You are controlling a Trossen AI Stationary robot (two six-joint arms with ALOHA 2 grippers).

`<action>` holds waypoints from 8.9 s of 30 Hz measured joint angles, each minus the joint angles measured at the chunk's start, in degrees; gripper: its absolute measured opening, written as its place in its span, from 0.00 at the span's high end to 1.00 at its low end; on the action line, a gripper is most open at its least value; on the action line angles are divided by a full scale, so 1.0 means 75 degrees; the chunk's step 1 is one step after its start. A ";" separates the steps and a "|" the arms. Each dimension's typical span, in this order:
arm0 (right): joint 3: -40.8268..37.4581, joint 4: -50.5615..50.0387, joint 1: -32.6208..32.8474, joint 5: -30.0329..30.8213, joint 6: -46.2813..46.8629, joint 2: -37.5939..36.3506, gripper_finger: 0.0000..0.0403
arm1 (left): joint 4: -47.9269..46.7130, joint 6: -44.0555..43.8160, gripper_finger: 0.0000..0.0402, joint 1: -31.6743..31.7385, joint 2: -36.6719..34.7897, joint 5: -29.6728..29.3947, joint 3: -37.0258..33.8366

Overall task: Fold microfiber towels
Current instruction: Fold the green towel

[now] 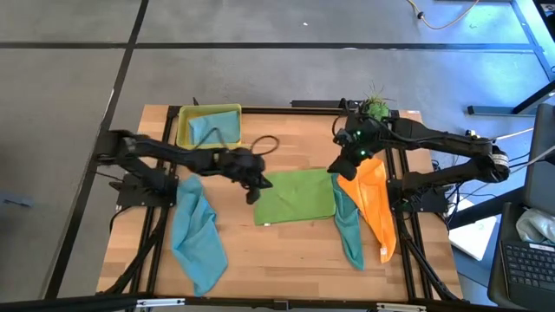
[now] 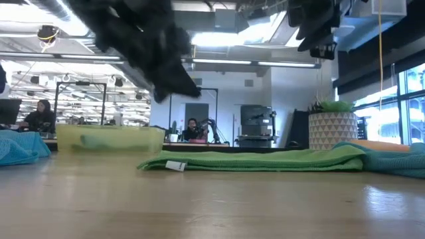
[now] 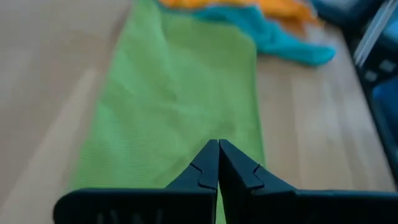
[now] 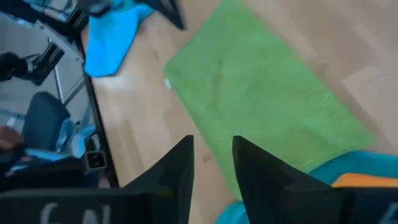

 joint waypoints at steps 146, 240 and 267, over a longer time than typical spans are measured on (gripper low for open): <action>0.8466 0.0213 0.5863 0.2500 0.0382 1.0887 0.72 | -0.6251 -0.7753 1.00 -0.7865 -0.3415 -0.5974 0.0962; 0.9707 -0.2057 0.5054 0.1734 -0.0461 0.9005 0.99 | -0.0742 -0.2423 0.70 -0.7130 0.1863 -0.4990 0.0962; 0.9699 -0.3392 0.5672 0.2148 -0.0441 0.9025 0.99 | -0.2706 -0.3803 0.99 -0.6371 0.1714 -0.3051 0.2030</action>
